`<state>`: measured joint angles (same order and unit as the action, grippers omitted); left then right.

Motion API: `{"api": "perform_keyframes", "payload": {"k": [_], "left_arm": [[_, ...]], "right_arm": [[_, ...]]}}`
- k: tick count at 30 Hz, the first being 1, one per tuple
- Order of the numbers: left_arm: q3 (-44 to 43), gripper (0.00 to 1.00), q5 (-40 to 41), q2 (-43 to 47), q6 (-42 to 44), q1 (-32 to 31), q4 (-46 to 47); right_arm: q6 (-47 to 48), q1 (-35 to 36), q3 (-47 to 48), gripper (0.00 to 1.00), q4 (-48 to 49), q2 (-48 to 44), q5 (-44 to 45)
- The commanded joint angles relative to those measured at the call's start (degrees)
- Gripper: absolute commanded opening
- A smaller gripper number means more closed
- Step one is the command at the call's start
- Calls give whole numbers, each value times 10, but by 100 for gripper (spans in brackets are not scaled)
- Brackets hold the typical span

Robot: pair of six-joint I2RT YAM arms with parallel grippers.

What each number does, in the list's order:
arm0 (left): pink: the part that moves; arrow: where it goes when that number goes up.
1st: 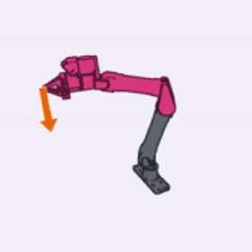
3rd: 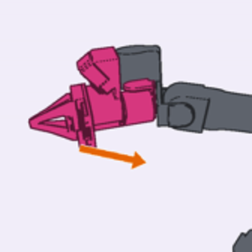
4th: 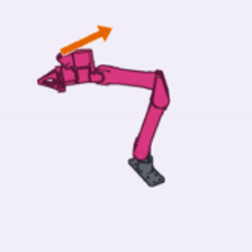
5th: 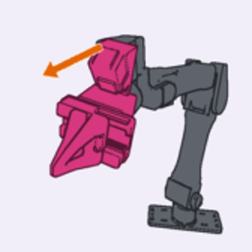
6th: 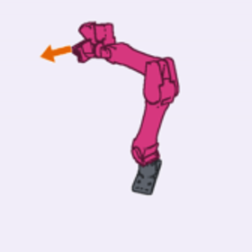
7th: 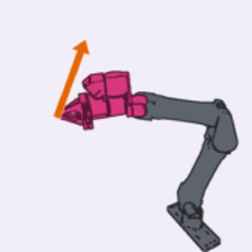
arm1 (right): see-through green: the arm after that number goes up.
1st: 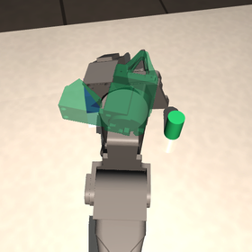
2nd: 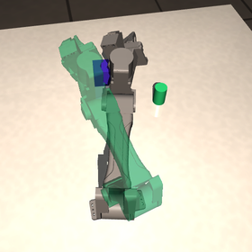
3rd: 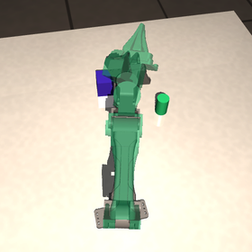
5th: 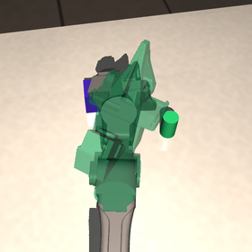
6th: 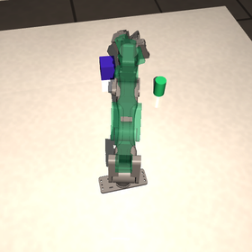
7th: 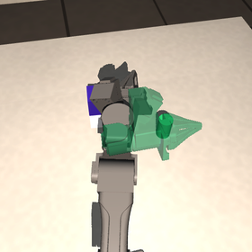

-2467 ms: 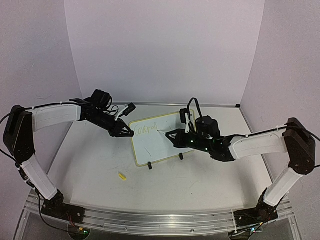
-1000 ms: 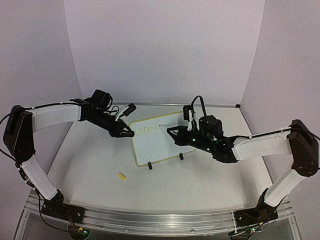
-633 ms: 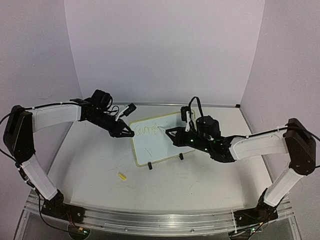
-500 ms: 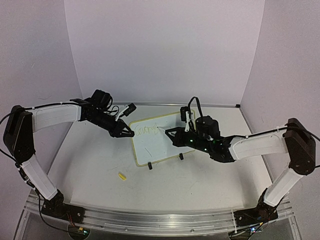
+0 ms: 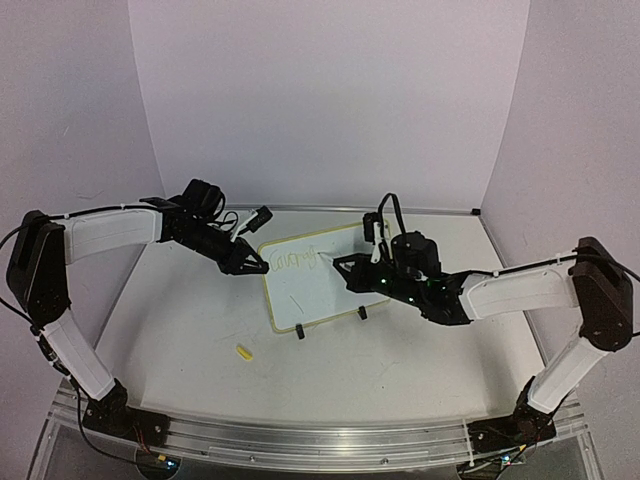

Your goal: Write a sentence on the whiteboard

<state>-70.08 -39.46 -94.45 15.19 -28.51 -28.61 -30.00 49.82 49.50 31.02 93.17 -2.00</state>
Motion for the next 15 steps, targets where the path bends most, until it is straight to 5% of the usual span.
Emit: {"api": "perform_keyframes", "payload": {"k": [1, 15], "left_arm": [[-6, 0, 71, 4, 25, -1, -31], [-6, 0, 72, 4, 25, -2, -32]], "right_arm": [[7, -3, 3, 0, -9, -25, 48], [19, -3, 32, 0, -8, -7, 24]]}}
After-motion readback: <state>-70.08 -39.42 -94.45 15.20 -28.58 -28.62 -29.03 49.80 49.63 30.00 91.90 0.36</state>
